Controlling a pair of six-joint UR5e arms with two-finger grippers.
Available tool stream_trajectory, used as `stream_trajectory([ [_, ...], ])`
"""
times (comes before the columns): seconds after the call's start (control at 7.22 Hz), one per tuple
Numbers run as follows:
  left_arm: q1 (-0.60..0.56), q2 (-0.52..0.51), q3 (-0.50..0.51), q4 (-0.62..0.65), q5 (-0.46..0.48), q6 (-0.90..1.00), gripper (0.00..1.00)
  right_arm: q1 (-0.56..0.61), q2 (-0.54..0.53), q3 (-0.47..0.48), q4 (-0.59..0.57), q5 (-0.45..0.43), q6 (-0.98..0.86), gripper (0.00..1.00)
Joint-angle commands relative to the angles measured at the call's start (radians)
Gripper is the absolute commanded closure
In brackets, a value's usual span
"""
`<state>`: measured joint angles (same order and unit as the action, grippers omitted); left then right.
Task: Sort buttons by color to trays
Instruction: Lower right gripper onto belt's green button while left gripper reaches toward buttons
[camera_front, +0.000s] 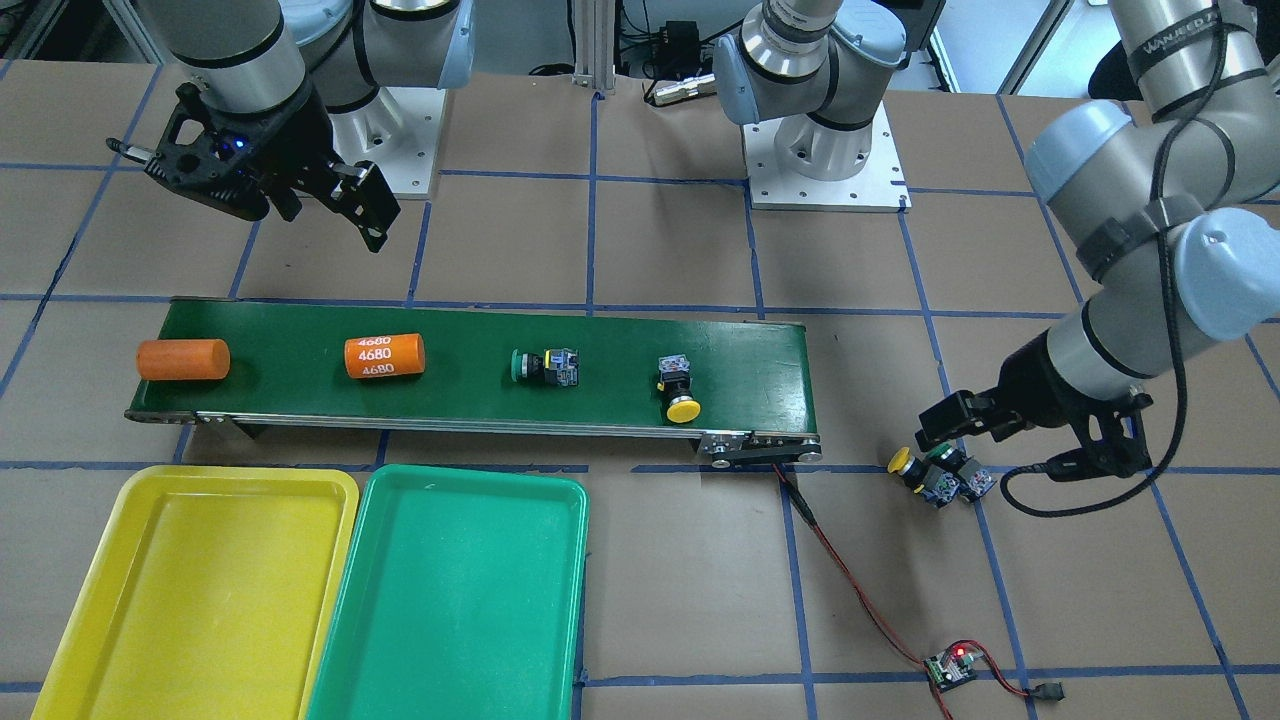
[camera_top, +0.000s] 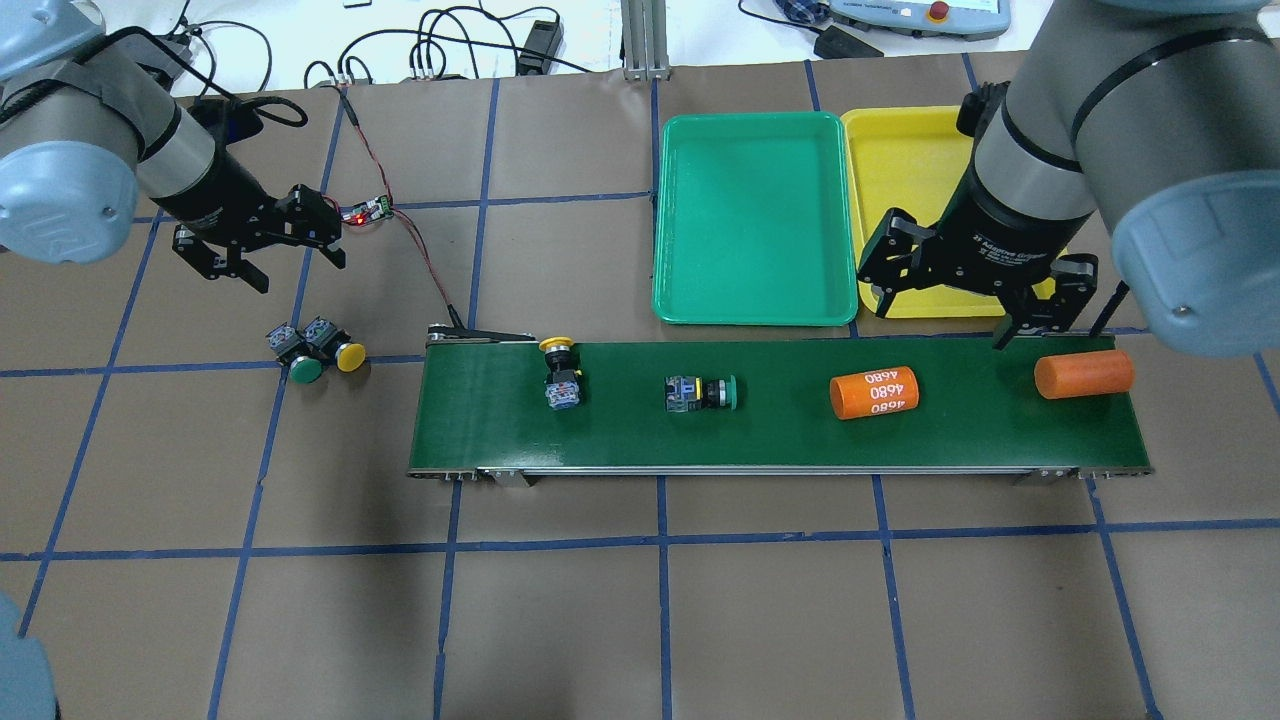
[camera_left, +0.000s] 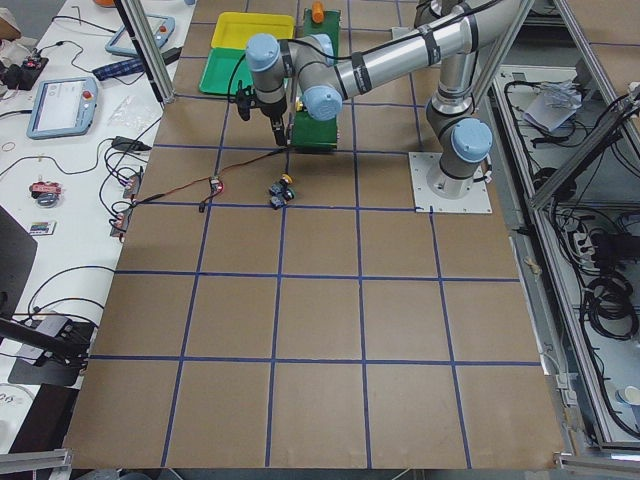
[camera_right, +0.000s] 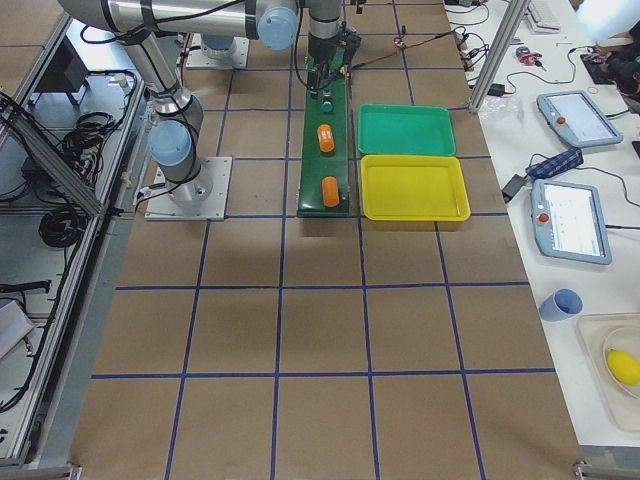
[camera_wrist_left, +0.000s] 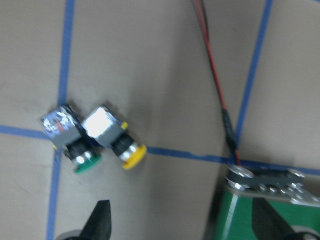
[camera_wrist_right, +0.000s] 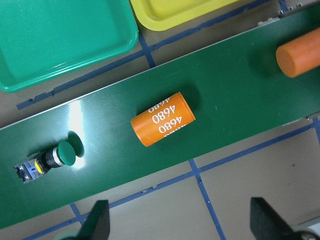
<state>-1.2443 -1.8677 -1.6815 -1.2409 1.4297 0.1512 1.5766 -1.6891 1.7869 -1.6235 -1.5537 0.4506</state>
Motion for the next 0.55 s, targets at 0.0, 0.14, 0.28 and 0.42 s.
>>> stream_trajectory([
  [0.0, 0.051, -0.127, 0.019, 0.086, 0.0, 0.025, 0.0, 0.002, 0.002, 0.028, -0.042, 0.0, 0.257, 0.0],
  [0.14, 0.054, -0.177, 0.017, 0.216, 0.005, 0.004, 0.0, 0.003, 0.006, 0.061, -0.089, 0.0, 0.328, 0.0],
  [0.28, 0.057, -0.194, 0.0, 0.247, 0.003, -0.028, 0.0, 0.005, 0.023, 0.103, -0.178, 0.001, 0.443, 0.0],
  [0.42, 0.068, -0.203, -0.01, 0.235, 0.005, -0.114, 0.0, 0.016, 0.055, 0.117, -0.218, 0.0, 0.538, 0.0],
])
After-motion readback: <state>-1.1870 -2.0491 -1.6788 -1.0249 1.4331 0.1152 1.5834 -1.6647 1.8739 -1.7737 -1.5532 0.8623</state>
